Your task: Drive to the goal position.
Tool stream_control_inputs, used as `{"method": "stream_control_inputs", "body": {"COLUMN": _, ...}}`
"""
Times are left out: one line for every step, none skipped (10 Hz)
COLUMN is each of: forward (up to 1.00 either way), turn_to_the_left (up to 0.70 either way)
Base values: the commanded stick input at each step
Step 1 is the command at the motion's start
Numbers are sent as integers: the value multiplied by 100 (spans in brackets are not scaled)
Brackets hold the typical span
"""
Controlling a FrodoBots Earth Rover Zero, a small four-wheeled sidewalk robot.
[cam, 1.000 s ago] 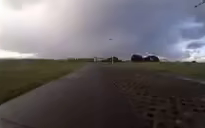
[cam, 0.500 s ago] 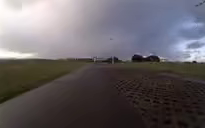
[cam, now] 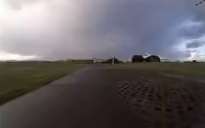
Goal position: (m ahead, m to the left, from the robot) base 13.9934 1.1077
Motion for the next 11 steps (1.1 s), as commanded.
{"method": "stream_control_inputs", "body": {"forward": 70, "turn_to_the_left": 0}}
{"method": "stream_control_inputs", "body": {"forward": 70, "turn_to_the_left": 0}}
{"method": "stream_control_inputs", "body": {"forward": 70, "turn_to_the_left": 0}}
{"method": "stream_control_inputs", "body": {"forward": 70, "turn_to_the_left": 0}}
{"method": "stream_control_inputs", "body": {"forward": 70, "turn_to_the_left": 0}}
{"method": "stream_control_inputs", "body": {"forward": 70, "turn_to_the_left": 0}}
{"method": "stream_control_inputs", "body": {"forward": 70, "turn_to_the_left": 0}}
{"method": "stream_control_inputs", "body": {"forward": 70, "turn_to_the_left": 0}}
{"method": "stream_control_inputs", "body": {"forward": 70, "turn_to_the_left": -5}}
{"method": "stream_control_inputs", "body": {"forward": 70, "turn_to_the_left": -14}}
{"method": "stream_control_inputs", "body": {"forward": 70, "turn_to_the_left": -14}}
